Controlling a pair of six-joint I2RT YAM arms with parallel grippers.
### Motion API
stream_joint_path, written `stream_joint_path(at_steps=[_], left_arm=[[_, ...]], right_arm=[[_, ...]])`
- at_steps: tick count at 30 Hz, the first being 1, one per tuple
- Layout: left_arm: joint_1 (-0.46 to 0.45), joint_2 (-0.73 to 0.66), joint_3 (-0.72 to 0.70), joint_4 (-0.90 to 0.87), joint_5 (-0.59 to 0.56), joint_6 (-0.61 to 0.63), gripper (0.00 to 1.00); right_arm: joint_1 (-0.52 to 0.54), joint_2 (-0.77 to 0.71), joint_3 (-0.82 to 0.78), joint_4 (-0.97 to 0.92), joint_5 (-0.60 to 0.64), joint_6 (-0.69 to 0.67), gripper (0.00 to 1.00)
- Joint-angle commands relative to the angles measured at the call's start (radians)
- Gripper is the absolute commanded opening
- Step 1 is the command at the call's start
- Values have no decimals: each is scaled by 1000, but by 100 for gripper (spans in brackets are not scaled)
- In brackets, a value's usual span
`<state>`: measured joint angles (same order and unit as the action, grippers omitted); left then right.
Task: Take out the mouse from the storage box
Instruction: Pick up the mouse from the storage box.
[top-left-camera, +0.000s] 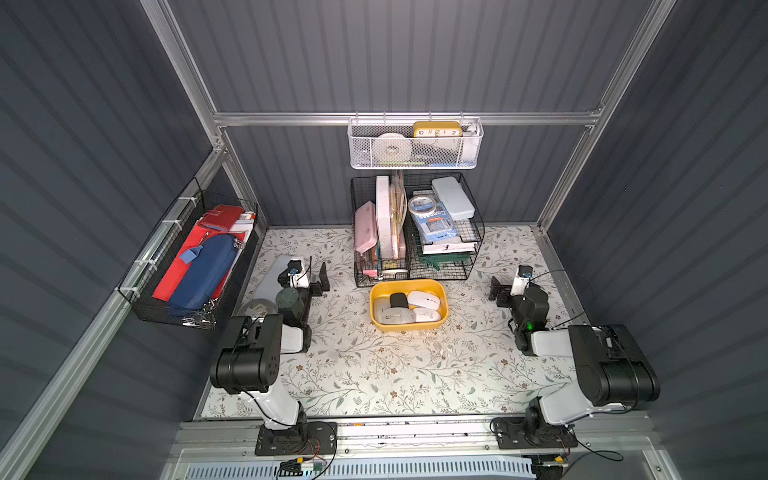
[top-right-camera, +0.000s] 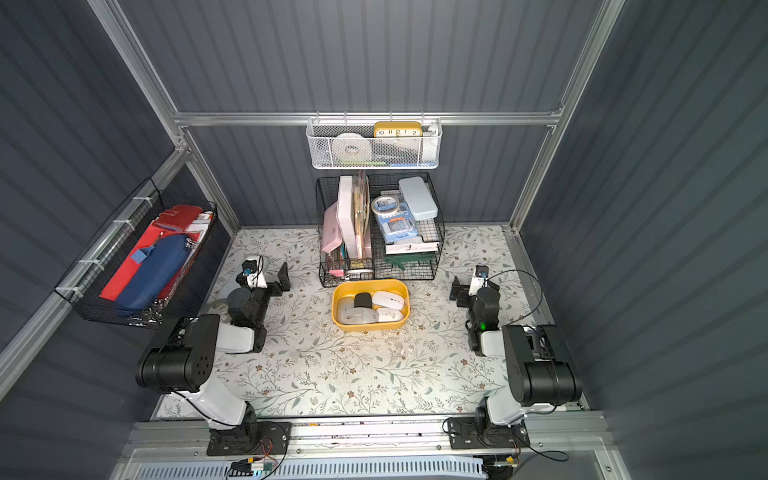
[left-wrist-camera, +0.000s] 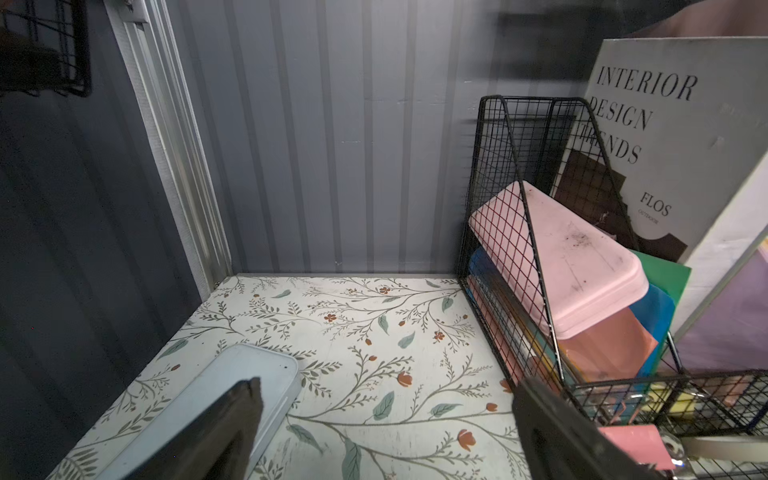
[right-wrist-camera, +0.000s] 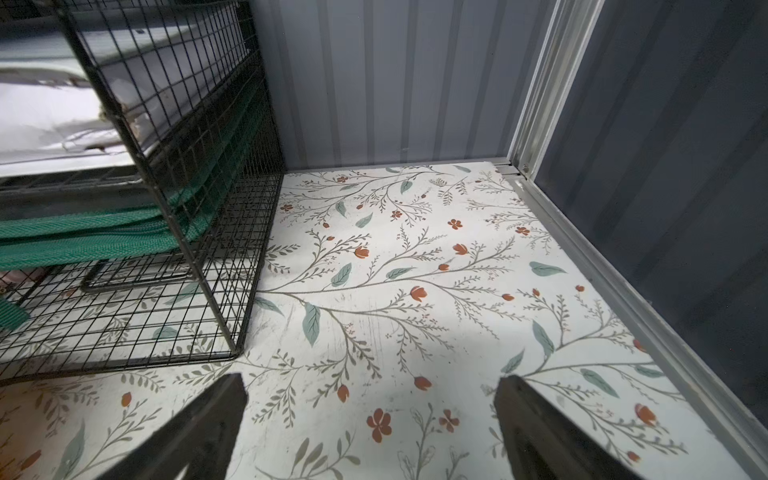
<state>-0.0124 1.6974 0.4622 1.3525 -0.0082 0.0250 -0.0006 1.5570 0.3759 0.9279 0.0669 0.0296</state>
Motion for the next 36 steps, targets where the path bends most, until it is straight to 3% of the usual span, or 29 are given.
stream_joint_path(at_steps=[1,21,24,26,28,30,33,34,36], left_arm=[[6,5,16,-3,-5,-10,99],[6,7,23,-10,-3,-11,99],[9,0,25,-13,-48,-26,99],[8,-64,80,-184,-56,-10,99],[6,-134,241,-485,-93,-32,99],[6,-170,435,-774,-120,-78,99],[3,-166,730,-1113,-140,-156,99],[3,-153,828,-1233,-117,-210,99],[4,-131,1011,-1304,-16,-287,99]], right_arm=[[-1,8,8,12,-2,1,99],[-2,6,7,12,-2,0,99],[-6,5,11,2,16,13,99],[-7,5,12,0,10,11,99],[-1,-17,10,1,115,38,99],[8,-127,78,-234,266,74,99],[27,-225,236,-573,247,112,99],[35,-241,276,-638,244,153,99],[41,-283,391,-861,161,243,99]])
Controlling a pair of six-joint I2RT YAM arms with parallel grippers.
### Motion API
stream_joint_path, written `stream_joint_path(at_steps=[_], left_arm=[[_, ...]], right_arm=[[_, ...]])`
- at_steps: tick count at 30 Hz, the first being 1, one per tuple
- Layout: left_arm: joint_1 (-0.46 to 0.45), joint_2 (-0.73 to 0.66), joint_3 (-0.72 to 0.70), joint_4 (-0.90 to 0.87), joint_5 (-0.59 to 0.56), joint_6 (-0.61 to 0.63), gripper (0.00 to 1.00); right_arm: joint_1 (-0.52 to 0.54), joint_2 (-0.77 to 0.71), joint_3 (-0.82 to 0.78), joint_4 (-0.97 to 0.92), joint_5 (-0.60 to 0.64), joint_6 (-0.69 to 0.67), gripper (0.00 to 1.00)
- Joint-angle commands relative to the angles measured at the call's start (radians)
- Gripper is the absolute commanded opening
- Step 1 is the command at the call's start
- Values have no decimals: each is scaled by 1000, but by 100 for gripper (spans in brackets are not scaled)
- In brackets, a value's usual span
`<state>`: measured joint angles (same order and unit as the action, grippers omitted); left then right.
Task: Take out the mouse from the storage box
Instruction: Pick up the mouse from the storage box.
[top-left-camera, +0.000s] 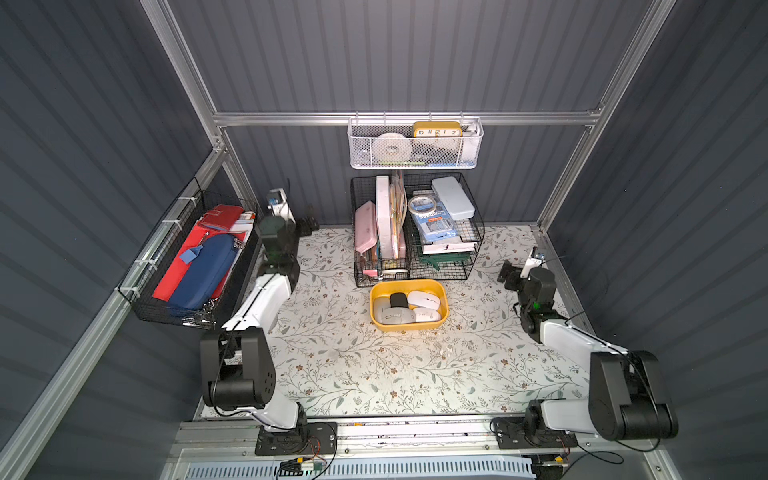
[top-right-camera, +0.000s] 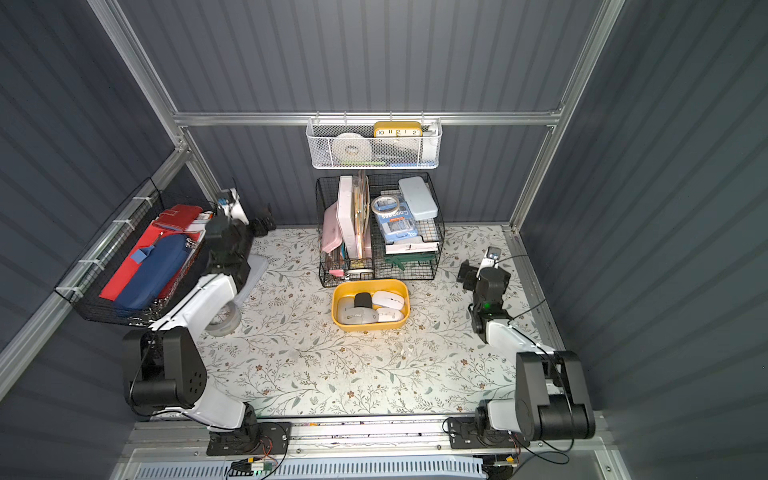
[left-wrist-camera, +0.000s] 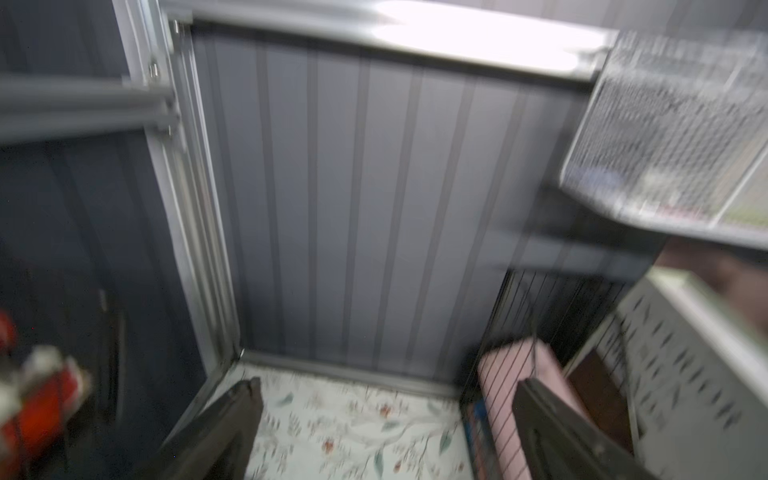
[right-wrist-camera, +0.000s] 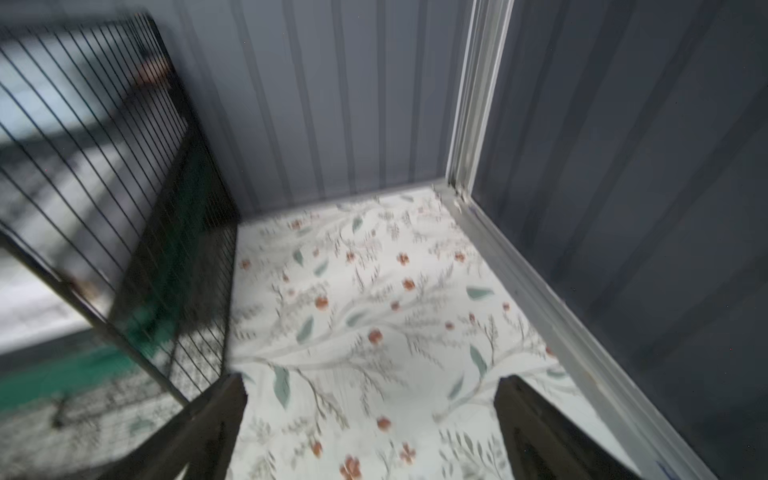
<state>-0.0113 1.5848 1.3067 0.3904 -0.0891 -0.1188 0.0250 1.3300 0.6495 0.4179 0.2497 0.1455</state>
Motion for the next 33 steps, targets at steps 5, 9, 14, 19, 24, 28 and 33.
stream_joint_path(at_steps=[5,9,14,19,24,28,33], left_arm=[[17,-93,45,-191,358,-363,99],[11,-54,149,-258,428,-326,99],[-5,-51,245,-371,375,-378,62],[-151,44,470,-723,209,-265,0],[-330,224,650,-1101,80,-158,33],[-427,194,519,-1122,52,-178,47],[-570,229,424,-1180,61,-207,55]], right_arm=[[-31,-52,171,-460,-204,373,99],[-21,-85,180,-465,-276,361,72],[11,-80,374,-790,-294,358,55],[168,-19,567,-1129,-199,254,49],[336,120,767,-1467,-152,153,43],[464,220,902,-1638,18,119,44],[561,277,967,-1659,30,106,57]])
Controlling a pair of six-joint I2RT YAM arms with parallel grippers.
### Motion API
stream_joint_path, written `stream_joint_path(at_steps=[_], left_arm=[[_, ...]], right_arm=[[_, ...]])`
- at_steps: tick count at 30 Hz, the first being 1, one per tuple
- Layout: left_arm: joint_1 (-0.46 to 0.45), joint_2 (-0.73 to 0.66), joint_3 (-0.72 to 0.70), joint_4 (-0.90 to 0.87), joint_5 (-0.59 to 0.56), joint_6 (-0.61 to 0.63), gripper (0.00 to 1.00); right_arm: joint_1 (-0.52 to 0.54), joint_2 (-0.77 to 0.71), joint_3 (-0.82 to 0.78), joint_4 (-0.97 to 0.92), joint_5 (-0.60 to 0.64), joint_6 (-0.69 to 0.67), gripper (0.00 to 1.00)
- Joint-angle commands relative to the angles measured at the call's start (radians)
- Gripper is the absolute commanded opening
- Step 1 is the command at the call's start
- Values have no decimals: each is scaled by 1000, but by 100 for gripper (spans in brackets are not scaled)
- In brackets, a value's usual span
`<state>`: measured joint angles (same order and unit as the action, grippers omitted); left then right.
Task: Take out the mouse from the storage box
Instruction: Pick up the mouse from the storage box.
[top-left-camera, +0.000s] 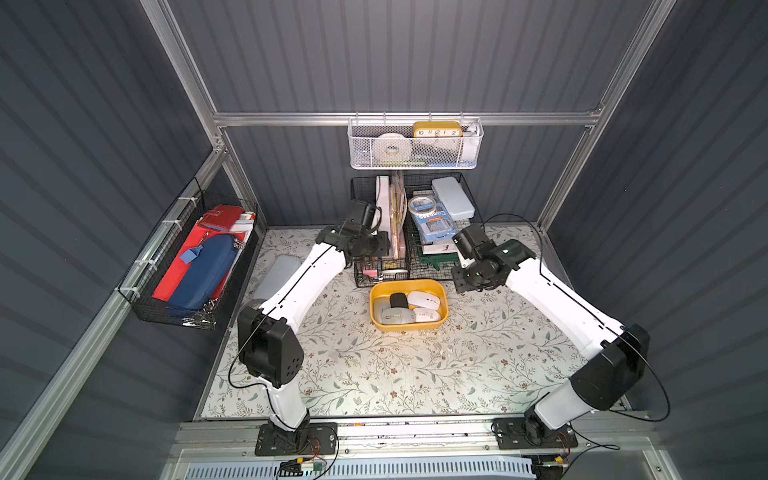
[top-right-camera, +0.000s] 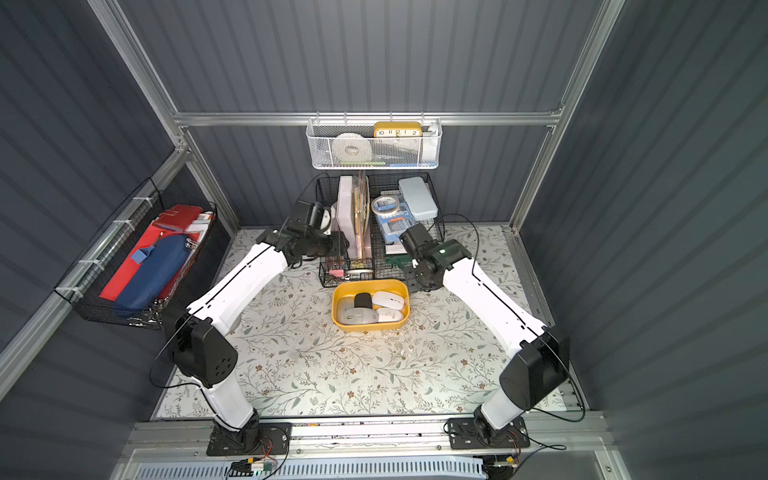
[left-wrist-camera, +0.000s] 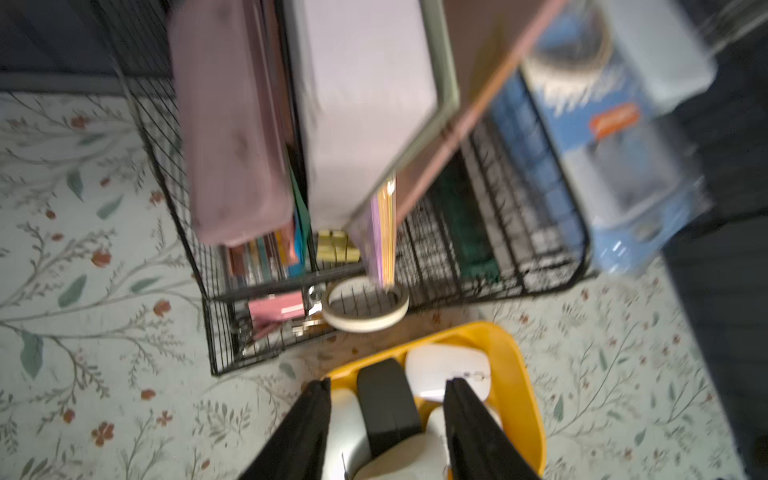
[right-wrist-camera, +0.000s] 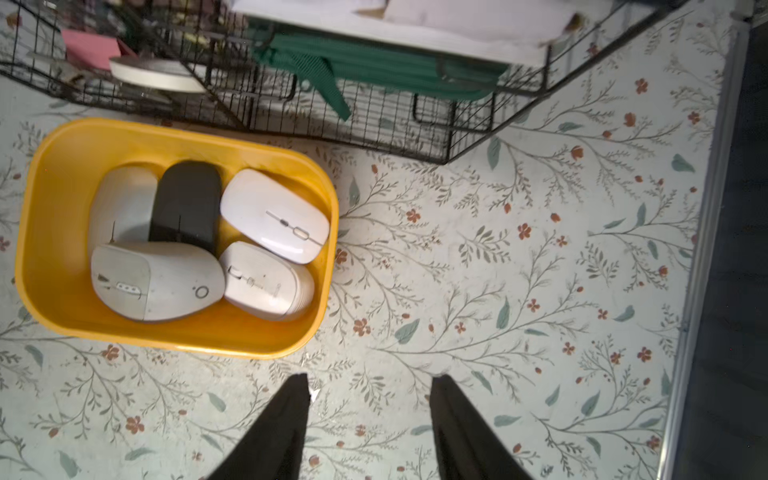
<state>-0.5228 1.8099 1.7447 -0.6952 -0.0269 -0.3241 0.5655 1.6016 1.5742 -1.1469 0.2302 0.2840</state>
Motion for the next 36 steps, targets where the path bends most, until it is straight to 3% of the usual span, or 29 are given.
stream_joint_path(at_steps=[1,5,12,18,23,29,36], left_arm=[[-82,15,-22,-103,13,-3,60],[-195,39,-59,-139,44,28,70],[-210,-20,-106,-188,-5,-103,75],[-47,-116,-186,-134,-7,-182,71],[80,-189,-263,-25,134,-220,75],[118,-151,-215,-119,70,-248,89],[122,-169,-220,-125,34,-240,91]], right_arm=[[25,13,43,-88,34,-35,60],[41,17,21,-53,-14,-38,62],[46,31,-44,62,-181,-58,69],[112,113,-28,96,-205,-110,72],[140,177,16,138,-247,-139,73],[175,322,163,105,-317,-238,77],[179,553,374,21,-310,-302,78]])
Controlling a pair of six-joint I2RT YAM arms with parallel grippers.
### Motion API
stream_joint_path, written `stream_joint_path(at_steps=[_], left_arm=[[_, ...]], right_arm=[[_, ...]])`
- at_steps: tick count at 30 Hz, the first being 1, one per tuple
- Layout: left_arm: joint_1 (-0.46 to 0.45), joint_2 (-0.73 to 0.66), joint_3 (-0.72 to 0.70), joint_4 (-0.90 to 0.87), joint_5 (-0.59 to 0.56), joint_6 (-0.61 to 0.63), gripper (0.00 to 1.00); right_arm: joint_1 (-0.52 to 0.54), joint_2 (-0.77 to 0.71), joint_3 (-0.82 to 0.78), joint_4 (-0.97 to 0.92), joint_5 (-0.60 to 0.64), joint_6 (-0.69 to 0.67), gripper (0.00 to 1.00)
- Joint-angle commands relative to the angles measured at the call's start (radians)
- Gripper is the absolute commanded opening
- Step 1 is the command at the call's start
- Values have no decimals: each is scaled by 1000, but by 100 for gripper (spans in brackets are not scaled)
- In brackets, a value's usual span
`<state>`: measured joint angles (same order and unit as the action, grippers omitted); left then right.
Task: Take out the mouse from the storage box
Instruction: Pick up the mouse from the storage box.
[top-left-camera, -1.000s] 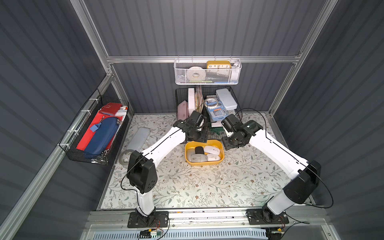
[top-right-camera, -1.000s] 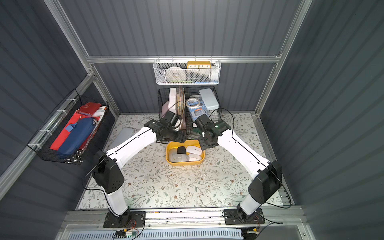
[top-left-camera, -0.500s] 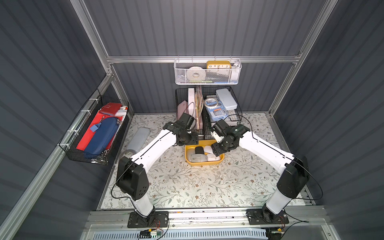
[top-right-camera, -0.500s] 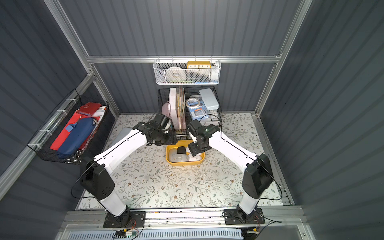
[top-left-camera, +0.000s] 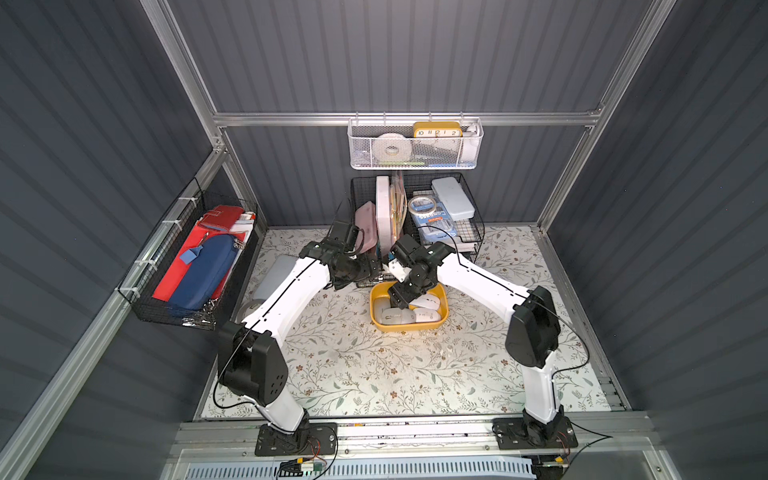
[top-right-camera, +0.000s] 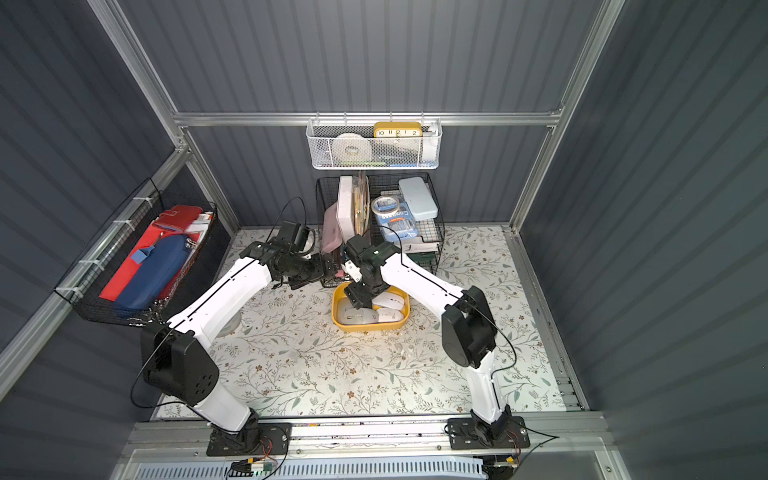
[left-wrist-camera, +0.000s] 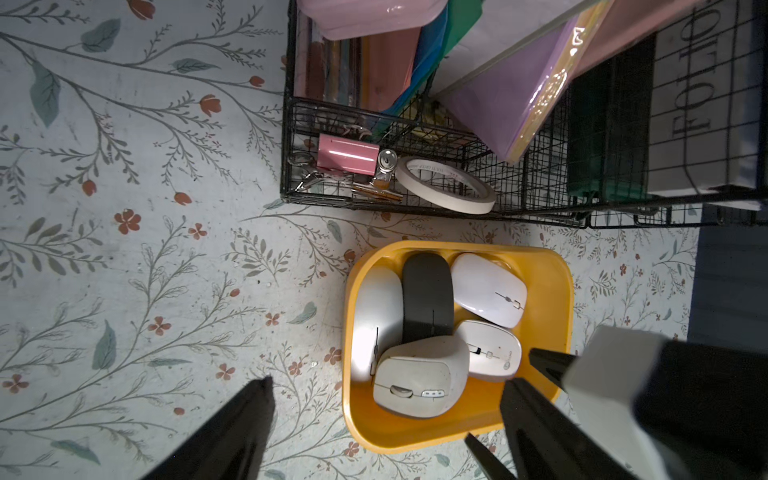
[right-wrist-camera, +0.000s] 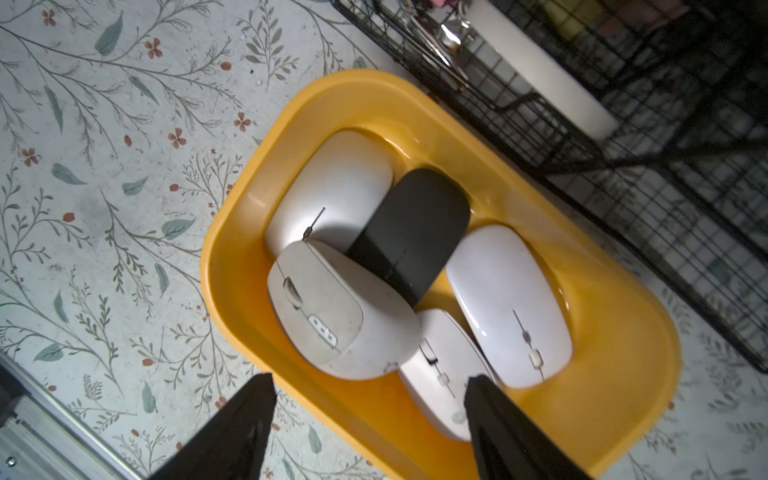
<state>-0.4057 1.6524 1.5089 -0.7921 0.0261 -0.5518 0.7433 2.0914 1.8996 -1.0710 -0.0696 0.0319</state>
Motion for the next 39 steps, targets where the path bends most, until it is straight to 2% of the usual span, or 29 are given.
stream_joint_path(at_steps=[1,6,13,24,34,39], left_arm=[[9,-18,18,-29,-24,-10,92],[51,-41,33,-27,-16,14,92],[64,-54,30,-9,11,39,92],[65,-82,24,4,25,47,93],[65,-98,37,7,32,52,93],[65,-103,42,8,31,51,94]], right_arm=[[1,85,69,-68,-7,-57,78],[4,113,77,-84,-51,-77,77],[14,88,17,-76,-98,-90,78],[30,114,-29,-60,-37,-105,79],[33,231,35,-52,-30,-125,77],[28,242,16,63,-33,-83,74]])
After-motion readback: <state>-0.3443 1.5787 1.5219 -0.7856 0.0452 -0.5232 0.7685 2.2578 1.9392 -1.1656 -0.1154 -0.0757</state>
